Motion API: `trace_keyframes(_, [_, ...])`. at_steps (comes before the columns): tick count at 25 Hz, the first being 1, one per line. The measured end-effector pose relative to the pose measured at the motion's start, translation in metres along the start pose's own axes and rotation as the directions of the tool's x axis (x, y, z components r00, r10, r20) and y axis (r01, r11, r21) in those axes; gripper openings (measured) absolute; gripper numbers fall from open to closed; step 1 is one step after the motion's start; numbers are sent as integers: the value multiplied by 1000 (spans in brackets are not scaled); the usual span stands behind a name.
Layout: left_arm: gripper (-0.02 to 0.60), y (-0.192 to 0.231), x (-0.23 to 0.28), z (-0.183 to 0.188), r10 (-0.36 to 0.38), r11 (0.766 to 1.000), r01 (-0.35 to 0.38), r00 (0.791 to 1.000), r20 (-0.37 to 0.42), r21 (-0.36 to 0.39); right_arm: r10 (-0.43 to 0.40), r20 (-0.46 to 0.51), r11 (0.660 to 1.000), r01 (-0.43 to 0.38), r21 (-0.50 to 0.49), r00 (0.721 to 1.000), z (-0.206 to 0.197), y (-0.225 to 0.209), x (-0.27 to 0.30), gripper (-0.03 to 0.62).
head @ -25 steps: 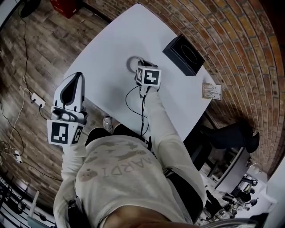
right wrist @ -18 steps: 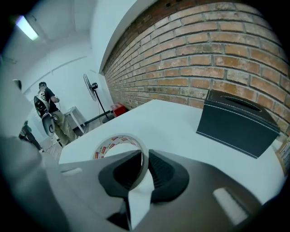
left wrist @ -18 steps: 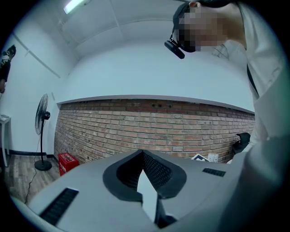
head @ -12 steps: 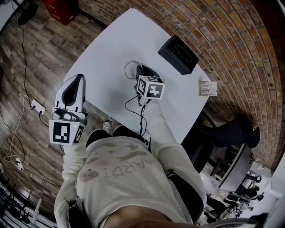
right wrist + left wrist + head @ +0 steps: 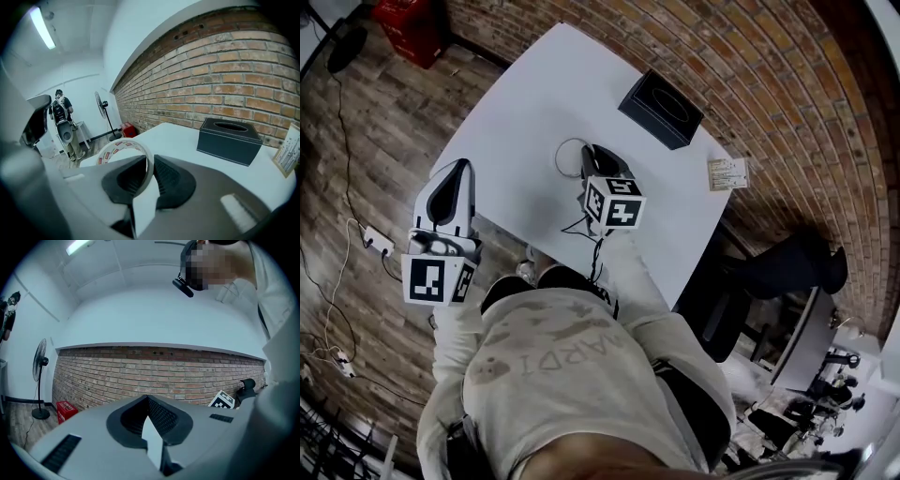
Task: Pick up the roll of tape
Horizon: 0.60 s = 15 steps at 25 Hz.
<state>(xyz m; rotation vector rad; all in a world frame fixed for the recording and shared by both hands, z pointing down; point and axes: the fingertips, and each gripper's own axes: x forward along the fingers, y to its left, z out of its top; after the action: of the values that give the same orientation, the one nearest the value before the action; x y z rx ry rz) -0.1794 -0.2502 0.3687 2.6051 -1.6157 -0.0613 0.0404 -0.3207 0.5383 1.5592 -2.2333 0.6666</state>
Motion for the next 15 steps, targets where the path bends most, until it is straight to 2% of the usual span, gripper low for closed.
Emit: trace_keyframes(15, [6, -27, -13, 14, -38, 999, 37, 999, 32, 22, -19, 135, 999, 24, -34, 991, 11, 8, -72, 61])
